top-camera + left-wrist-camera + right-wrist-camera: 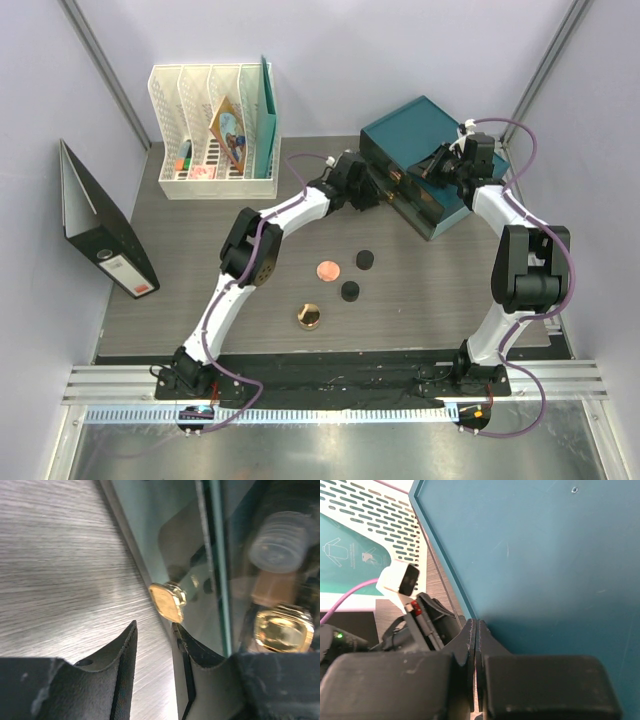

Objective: Organize the makeup

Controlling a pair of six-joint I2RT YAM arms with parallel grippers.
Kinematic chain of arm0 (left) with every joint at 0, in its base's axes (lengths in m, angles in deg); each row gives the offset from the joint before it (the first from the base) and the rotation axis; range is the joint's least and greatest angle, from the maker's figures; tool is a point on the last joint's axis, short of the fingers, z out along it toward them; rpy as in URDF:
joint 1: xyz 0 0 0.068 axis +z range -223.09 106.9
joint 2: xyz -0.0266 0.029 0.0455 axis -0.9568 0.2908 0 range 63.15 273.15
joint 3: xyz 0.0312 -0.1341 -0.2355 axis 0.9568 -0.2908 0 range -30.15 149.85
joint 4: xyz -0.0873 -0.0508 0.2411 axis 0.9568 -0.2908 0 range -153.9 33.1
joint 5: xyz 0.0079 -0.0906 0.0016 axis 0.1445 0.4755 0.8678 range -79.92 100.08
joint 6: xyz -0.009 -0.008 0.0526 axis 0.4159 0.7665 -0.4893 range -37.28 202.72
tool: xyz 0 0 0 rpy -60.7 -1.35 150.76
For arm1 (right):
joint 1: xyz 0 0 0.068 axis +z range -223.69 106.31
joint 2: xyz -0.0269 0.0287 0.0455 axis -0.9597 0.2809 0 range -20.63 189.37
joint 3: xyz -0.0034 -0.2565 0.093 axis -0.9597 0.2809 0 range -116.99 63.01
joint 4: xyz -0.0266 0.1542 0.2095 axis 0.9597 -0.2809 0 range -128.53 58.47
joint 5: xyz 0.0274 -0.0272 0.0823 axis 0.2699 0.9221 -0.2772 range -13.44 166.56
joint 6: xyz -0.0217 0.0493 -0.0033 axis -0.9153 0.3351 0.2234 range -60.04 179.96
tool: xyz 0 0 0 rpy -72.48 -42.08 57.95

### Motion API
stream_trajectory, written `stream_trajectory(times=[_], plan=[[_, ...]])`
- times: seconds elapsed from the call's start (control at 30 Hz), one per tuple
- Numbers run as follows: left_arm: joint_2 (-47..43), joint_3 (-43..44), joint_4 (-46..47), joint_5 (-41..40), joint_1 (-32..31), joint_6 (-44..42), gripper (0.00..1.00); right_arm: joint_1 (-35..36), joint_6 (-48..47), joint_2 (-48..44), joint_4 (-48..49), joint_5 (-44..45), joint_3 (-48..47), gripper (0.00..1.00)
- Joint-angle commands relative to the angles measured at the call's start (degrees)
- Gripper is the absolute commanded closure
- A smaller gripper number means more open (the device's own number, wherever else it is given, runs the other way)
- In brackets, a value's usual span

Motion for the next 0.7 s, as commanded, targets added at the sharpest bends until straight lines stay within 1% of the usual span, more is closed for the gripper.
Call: stream_trajectory(times=[0.0,0.17,0.33,0.5,0.67], plan=[[0.6,3.7,-0.5,-0.7,-0.4,0.0,0.66,0.3,-5.1,7.9,-20.9,7.5,5.7,0.98],[1.3,5.2,0.3,-0.2,-0.6,0.1,0.66,0.3,-5.2,7.9,-20.9,7.5,5.8,0.98],[0.7,3.9,2.6,0.2,-0.5,0.0,0.65,0.3,-5.2,8.0,-20.8,7.5,5.8,0.98],[2.5,6.0,0.2,0.2,-0.6,0.9,0.58,0.3,-5.2,8.1,-20.9,7.4,5.8,0.98],[3.3,7.4,-1.3,-1.0,-0.8,0.9,0.57,0.3,-5.2,8.0,-20.9,7.5,5.9,0.98]])
